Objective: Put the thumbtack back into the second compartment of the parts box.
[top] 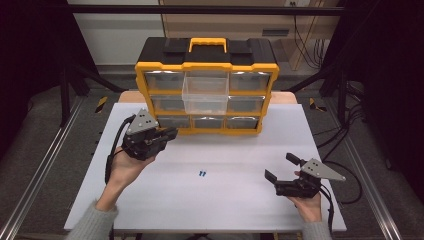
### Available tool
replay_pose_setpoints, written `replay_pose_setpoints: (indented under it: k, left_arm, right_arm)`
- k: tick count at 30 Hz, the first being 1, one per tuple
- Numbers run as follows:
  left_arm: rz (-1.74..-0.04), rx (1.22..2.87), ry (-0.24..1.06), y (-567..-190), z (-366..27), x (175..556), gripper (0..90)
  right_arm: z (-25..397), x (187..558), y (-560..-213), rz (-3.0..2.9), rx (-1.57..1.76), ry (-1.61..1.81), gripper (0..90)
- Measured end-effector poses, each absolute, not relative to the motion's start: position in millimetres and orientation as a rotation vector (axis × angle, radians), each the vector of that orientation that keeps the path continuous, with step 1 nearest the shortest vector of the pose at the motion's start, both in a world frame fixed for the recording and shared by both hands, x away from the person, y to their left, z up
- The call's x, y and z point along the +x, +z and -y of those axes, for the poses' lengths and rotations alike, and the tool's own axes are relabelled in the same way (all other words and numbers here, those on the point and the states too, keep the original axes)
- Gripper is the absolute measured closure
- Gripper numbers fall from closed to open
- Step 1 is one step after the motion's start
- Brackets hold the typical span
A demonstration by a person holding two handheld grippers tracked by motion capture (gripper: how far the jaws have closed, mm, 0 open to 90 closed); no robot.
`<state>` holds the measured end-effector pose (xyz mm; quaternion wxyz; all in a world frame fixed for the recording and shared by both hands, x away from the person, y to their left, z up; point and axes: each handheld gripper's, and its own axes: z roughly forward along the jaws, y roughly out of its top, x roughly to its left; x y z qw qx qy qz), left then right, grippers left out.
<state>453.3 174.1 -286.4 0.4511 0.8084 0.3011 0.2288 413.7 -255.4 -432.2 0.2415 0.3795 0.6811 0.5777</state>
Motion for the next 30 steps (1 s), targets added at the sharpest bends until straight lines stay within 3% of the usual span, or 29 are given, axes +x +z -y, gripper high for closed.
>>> replay_pose_setpoints:
  k: [30]
  left_arm:
    - [-0.682, 1.972, 0.65, -228.0, -156.6, 458.9, 84.0]
  right_arm:
    - [255.7, 414.1, -432.4, -1.861, 1.039, 1.58, 0.3]
